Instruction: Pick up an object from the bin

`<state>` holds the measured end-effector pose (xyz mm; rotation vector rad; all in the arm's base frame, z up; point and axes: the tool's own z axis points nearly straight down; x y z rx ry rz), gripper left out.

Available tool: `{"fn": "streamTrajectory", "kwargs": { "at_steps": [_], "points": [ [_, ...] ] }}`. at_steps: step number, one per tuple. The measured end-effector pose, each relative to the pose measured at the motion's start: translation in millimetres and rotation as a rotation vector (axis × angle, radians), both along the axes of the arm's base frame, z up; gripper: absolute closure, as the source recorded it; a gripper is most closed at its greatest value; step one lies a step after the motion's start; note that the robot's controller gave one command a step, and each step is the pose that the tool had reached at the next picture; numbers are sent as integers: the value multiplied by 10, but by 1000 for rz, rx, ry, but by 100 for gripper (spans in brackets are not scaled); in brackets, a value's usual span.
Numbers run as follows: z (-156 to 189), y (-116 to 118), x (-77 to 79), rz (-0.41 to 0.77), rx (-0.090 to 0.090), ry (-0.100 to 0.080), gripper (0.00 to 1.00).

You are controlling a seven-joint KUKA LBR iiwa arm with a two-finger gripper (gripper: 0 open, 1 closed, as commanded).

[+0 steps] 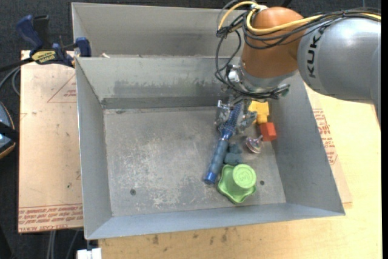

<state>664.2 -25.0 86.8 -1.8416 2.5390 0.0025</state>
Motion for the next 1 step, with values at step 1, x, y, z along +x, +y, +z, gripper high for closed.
{"fn": "streamTrajectory", "kwargs": {
  "at_steps": [1],
  "points": [
    [453, 14, 14, -2, -2, -4, 100]
  ]
}}
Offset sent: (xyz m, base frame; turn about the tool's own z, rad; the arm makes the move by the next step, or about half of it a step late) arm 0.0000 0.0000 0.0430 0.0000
